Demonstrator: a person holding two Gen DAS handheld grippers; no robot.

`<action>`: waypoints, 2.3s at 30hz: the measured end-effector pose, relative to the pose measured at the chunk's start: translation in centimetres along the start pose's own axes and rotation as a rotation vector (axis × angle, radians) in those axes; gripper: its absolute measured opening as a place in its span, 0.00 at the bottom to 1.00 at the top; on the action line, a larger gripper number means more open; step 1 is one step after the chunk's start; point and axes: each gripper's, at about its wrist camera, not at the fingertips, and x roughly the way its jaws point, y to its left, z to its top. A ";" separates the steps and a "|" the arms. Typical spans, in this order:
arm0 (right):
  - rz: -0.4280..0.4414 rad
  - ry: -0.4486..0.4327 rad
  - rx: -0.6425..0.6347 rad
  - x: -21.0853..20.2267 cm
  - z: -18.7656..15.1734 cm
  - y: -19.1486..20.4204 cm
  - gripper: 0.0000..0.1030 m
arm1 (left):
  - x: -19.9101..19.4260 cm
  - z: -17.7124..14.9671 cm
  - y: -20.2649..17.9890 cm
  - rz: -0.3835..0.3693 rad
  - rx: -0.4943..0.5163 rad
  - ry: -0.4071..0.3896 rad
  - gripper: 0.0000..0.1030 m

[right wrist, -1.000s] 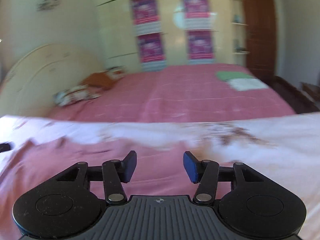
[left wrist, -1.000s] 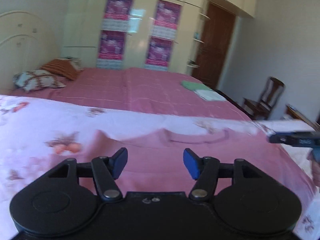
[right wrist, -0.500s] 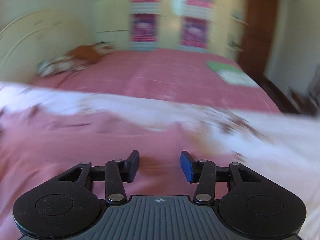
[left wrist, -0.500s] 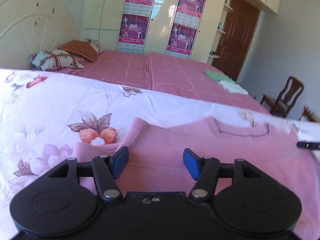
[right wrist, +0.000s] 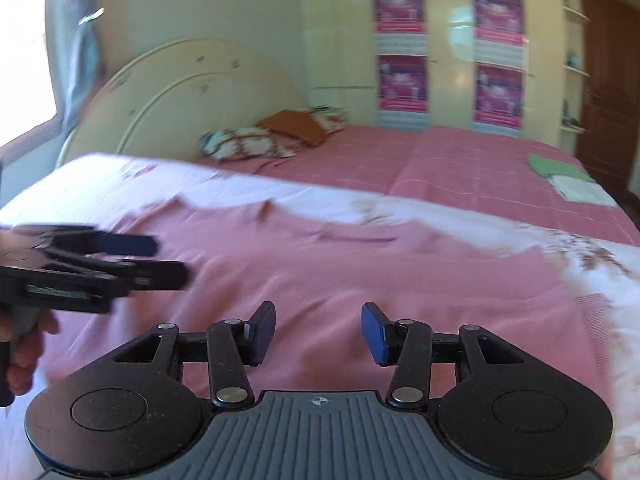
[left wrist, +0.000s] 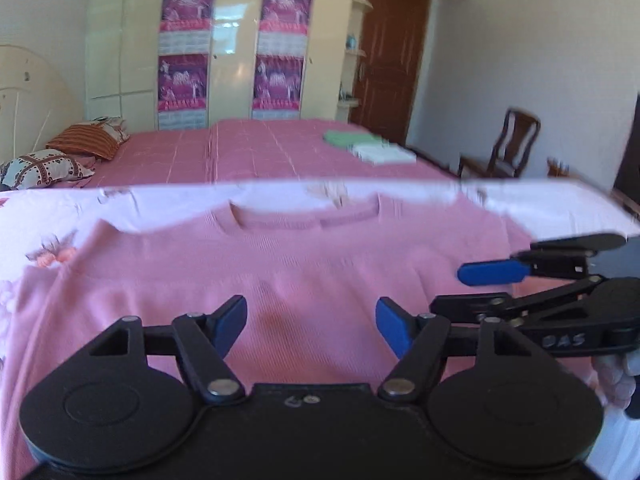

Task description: Fold small clothes

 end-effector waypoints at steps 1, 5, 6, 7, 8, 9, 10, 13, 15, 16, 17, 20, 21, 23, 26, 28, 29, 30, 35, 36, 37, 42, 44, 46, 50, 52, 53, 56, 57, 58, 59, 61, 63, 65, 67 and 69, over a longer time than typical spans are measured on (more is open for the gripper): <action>-0.030 0.037 -0.028 0.8 -0.7 0.7 0.45 | 0.7 -0.7 -0.1 0.021 0.017 0.033 0.71; -0.074 0.044 0.026 0.7 -1.3 -0.1 0.45 | -1.5 -1.1 1.1 0.028 -0.024 -0.014 0.69; -0.076 0.013 0.032 -0.2 -1.2 -0.4 0.45 | -2.1 -1.3 1.3 0.032 -0.025 -0.032 0.69; -0.081 -0.011 0.026 -1.1 -1.3 -0.5 0.45 | -2.1 -1.5 1.3 0.036 -0.019 -0.023 0.69; -0.088 -0.004 0.010 -1.6 -1.5 -0.5 0.45 | -1.8 -1.8 1.4 0.054 -0.010 0.003 0.69; -0.103 0.027 -0.006 -1.5 -1.9 -0.4 0.45 | -1.4 -2.1 1.7 0.072 -0.009 0.030 0.70; -0.140 0.077 -0.019 -1.0 -2.6 -0.4 0.45 | -1.4 -2.5 2.2 0.067 -0.022 0.030 0.71; -0.182 0.107 0.042 -1.4 -3.2 -2.3 0.45 | -2.6 -2.8 4.2 0.077 -0.077 0.020 0.71; -0.260 0.118 0.041 -2.4 -3.4 -3.2 0.45 | -3.4 -3.1 5.3 0.152 -0.070 0.038 0.71; -0.272 0.133 0.055 -2.6 -3.7 -4.0 0.45 | -3.6 -3.4 6.1 0.158 -0.082 0.047 0.71; -0.254 0.132 0.092 -3.5 -4.2 -5.0 0.45 | -4.4 -3.6 7.0 0.153 -0.108 0.043 0.71; -0.309 0.105 0.145 -6.7 -4.8 -6.7 0.45 | -7.2 -4.1 8.4 0.186 -0.134 0.015 0.69; -0.301 0.074 0.192 -8.1 -5.0 -7.4 0.45 | -8.0 -4.5 8.6 0.200 -0.134 0.005 0.69; -0.295 0.056 0.259 -10.0 -5.6 -8.7 0.45 | -9.4 -5.3 9.3 0.209 -0.138 -0.006 0.69; -0.264 0.045 0.330 -12.0 -6.6 -10.0 0.45 | -9.9 -6.3 10.0 0.239 -0.157 0.031 0.68; -0.238 0.068 0.344 -12.4 -7.0 -10.1 0.45 | -9.6 -6.9 10.1 0.248 -0.171 0.059 0.68; -0.254 0.089 0.334 -12.2 -7.2 -9.9 0.45 | -9.6 -7.0 10.2 0.247 -0.181 0.054 0.68; -0.269 0.109 0.322 -12.0 -7.4 -9.6 0.45 | -9.6 -7.1 10.2 0.250 -0.191 0.052 0.69; -0.293 0.151 0.230 -11.6 -7.8 -8.3 0.04 | -9.7 -7.3 10.7 0.289 -0.197 0.055 0.71; -0.304 0.157 0.211 -12.0 -7.7 -8.1 0.03 | -9.8 -7.4 10.8 0.294 -0.193 0.055 0.72; -0.325 0.169 0.196 -12.3 -7.9 -8.1 0.03 | -9.8 -7.5 11.0 0.292 -0.194 0.056 0.72; -0.347 0.151 0.240 -13.6 -8.4 -9.0 0.03 | -11.8 -6.6 10.9 0.361 -0.197 0.044 0.70; -0.397 0.063 0.233 -15.0 -7.1 -8.2 0.03 | -12.9 -5.9 9.3 0.330 -0.193 -0.003 0.70; -0.340 0.030 0.225 -15.0 -6.0 -6.6 0.03 | -12.2 -5.5 6.7 0.245 -0.181 0.004 0.70; -0.183 0.068 0.159 -10.9 -5.4 -0.8 0.03 | -8.9 -5.1 -0.3 0.140 -0.081 0.026 0.70; -0.137 0.087 0.133 -9.4 -5.6 2.1 0.04 | -7.5 -5.4 -2.3 0.113 -0.072 0.042 0.71; -0.129 0.110 0.122 -8.4 -5.9 3.2 0.09 | -6.9 -5.7 -2.7 0.120 -0.064 0.057 0.71; -0.161 0.132 0.098 -7.1 -7.0 3.9 0.37 | -6.4 -6.9 -2.1 0.116 -0.039 0.088 0.74; -0.170 0.142 0.083 -7.1 -7.4 3.5 0.37 | -6.8 -6.9 -1.6 0.114 -0.035 0.096 0.74; -0.175 0.142 0.082 -7.4 -7.7 2.8 0.37 | -7.3 -6.8 -1.1 0.125 -0.027 0.106 0.73; -0.168 0.151 0.093 -7.7 -7.7 2.2 0.37 | -7.7 -6.6 -0.8 0.144 -0.027 0.097 0.72; -0.159 0.161 0.097 -8.2 -7.0 1.4 0.37 | -8.1 -5.4 -0.1 0.148 -0.060 0.044 0.72; -0.184 0.078 0.108 -9.1 -6.0 0.9 0.35 | -7.2 -3.9 0.0 0.115 -0.099 0.033 0.72; -0.179 0.057 0.132 -8.1 -4.6 0.5 0.32 | -5.7 -2.4 -1.3 0.081 -0.073 0.031 0.72; -0.168 0.069 0.120 -6.3 -3.8 0.6 0.32 | -3.9 -1.6 -3.2 0.067 -0.010 0.038 0.72; -0.198 0.129 0.095 -3.9 -3.7 0.6 0.32 | -1.4 -1.8 -4.3 0.105 0.042 0.113 0.74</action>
